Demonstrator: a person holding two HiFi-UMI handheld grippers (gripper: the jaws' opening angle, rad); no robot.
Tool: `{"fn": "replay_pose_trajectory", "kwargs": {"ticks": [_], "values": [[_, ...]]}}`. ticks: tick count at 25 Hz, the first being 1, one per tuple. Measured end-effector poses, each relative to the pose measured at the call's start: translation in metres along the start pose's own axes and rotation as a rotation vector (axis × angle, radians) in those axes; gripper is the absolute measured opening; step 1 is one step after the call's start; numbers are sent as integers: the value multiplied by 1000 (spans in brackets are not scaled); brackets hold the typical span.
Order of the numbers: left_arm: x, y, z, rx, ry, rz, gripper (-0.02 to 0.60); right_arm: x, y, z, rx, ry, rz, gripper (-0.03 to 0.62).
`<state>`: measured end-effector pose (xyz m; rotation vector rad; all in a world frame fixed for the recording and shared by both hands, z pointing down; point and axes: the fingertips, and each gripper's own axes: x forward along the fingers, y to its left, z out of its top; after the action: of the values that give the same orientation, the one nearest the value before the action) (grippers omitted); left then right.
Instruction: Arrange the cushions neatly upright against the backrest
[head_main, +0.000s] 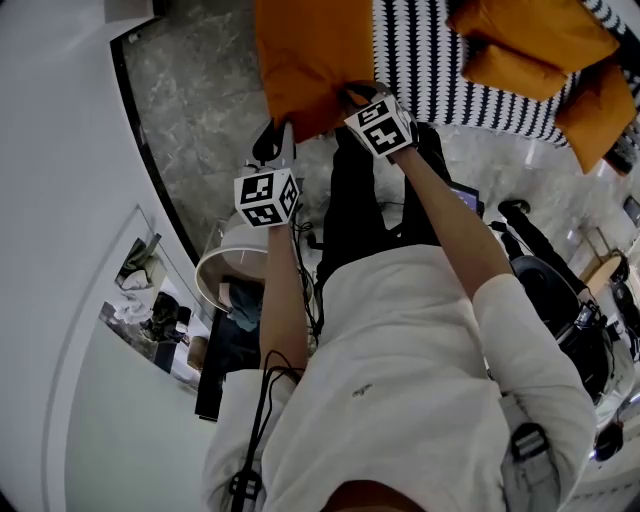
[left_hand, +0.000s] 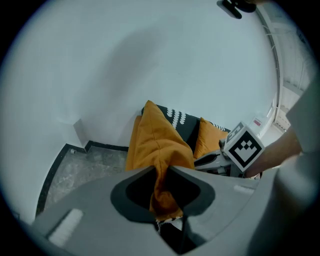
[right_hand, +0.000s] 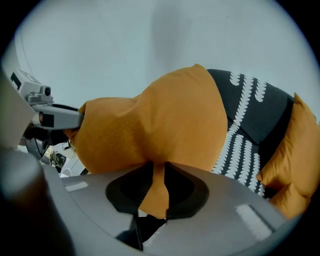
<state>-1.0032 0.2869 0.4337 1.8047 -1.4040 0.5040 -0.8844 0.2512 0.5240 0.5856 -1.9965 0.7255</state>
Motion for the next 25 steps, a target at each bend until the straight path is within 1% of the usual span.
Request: {"fn": "replay_pose_trajectory", "kwargs": {"ticks": [3,6,11,14,21,25], "values": [[-8,0,-2,12,-23,27,96,-6,-5,0,8,-12,-24,114],[-16,1,-6,21,-20,51,128,-14,-8,0,-1,-16,-31,155],[-28,-3,-6,38,-14,67,133,-30,-8,6,-29,-36,-37,166],[-36,-9,2,51,-31,68,133,-42,-9,12,-36,-59,-40,166],[-52,-39,33,83,-96,26,133,-83,-7,32,-73,-128,-53,166],[-56,-65,55,106,-136,-20,133,-114,-13,46,-90,-178,-73,166]]}}
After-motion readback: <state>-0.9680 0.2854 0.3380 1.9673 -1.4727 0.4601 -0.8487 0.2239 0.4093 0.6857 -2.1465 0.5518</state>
